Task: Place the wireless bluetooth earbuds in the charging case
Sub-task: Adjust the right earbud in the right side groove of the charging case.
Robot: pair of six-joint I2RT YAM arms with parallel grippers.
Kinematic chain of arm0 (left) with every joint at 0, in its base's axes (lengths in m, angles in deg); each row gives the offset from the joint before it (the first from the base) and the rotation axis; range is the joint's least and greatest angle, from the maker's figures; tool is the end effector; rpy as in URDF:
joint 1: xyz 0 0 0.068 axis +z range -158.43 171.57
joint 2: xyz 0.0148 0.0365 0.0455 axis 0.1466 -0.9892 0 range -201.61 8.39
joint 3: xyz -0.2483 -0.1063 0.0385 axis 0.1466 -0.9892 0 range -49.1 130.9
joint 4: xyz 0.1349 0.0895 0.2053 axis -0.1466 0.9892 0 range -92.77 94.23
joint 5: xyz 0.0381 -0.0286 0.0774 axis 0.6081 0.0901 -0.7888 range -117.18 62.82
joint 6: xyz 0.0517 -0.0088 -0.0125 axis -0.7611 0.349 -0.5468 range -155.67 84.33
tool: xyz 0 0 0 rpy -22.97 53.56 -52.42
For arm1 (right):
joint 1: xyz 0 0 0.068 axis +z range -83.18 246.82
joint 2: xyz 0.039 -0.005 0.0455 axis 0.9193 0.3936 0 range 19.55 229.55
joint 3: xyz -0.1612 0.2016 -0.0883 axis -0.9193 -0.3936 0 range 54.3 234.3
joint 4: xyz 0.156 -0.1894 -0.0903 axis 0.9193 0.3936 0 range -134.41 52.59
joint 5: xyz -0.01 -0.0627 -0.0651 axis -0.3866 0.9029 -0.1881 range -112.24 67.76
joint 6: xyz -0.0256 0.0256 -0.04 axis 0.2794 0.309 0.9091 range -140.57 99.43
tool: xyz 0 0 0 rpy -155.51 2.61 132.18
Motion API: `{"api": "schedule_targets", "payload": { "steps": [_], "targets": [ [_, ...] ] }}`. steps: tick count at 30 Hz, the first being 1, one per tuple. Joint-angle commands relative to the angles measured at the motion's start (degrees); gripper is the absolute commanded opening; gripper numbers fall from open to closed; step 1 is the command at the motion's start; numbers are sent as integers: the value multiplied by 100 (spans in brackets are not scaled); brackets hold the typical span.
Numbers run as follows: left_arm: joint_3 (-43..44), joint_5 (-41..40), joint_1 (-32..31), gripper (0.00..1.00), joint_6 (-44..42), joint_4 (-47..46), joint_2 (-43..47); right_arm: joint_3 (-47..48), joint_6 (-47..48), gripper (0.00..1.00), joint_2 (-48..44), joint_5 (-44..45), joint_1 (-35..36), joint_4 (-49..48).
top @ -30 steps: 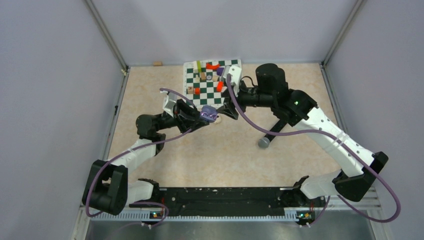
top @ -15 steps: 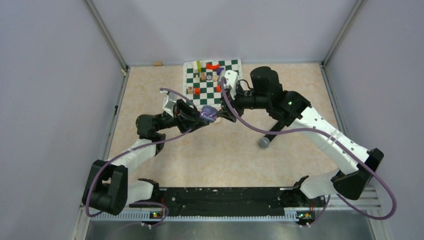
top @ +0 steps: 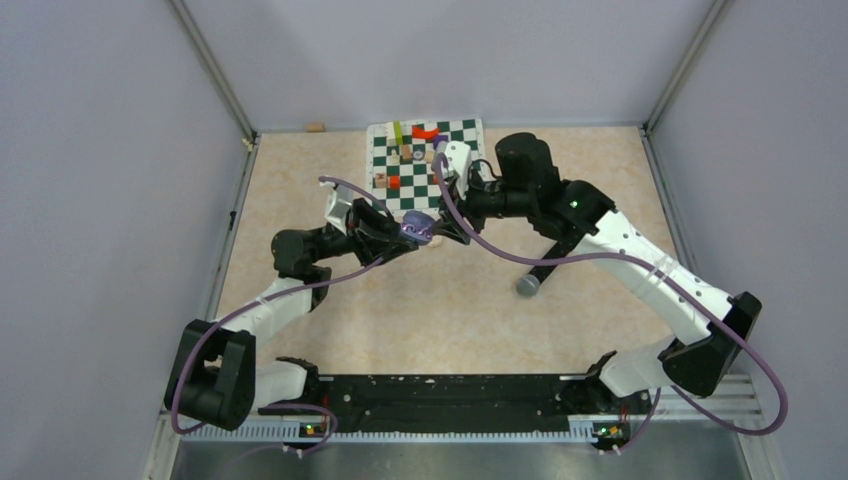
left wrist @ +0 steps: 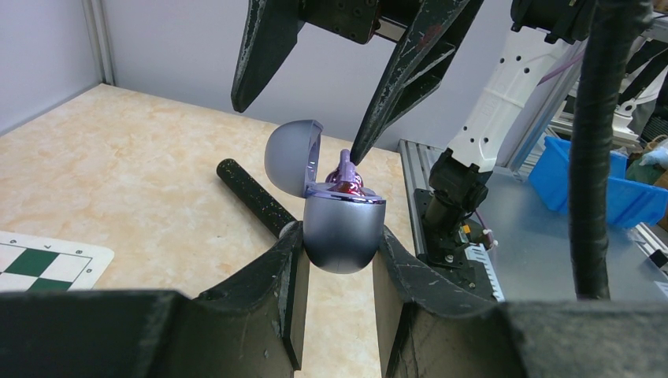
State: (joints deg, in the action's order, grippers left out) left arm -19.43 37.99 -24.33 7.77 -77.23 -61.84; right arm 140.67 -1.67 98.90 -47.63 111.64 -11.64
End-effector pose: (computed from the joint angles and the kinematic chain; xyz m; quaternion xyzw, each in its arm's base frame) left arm 0.2120 -0.0939 0.2978 0.3673 0.4980 -0.5882 0.5207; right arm 0.2039 0.2242 0.4163 -0.5353 0.6400 0.2977 0.4638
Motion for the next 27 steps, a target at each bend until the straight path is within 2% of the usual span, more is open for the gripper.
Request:
{"api": "schedule_targets", "payload": {
  "steps": [1, 7, 21, 24, 27],
  "targets": [
    [205, 27, -18, 0, 47, -342, 118, 380, 28, 59, -304, 91, -3, -97],
    [214, 18, -13, 0, 55, -337, 128, 133, 120, 59, -220, 624, 106, -278],
    [222, 191, -86, 0, -24, -271, 138, 333, -314, 58, 22, 771, -87, -824],
    [230, 180, -96, 0, -15, -271, 114, 251, -176, 58, 165, 625, -66, -780],
    [240, 136, -97, 0, -13, -246, 90, 225, 49, 57, 219, 66, 34, -470]
  ]
}}
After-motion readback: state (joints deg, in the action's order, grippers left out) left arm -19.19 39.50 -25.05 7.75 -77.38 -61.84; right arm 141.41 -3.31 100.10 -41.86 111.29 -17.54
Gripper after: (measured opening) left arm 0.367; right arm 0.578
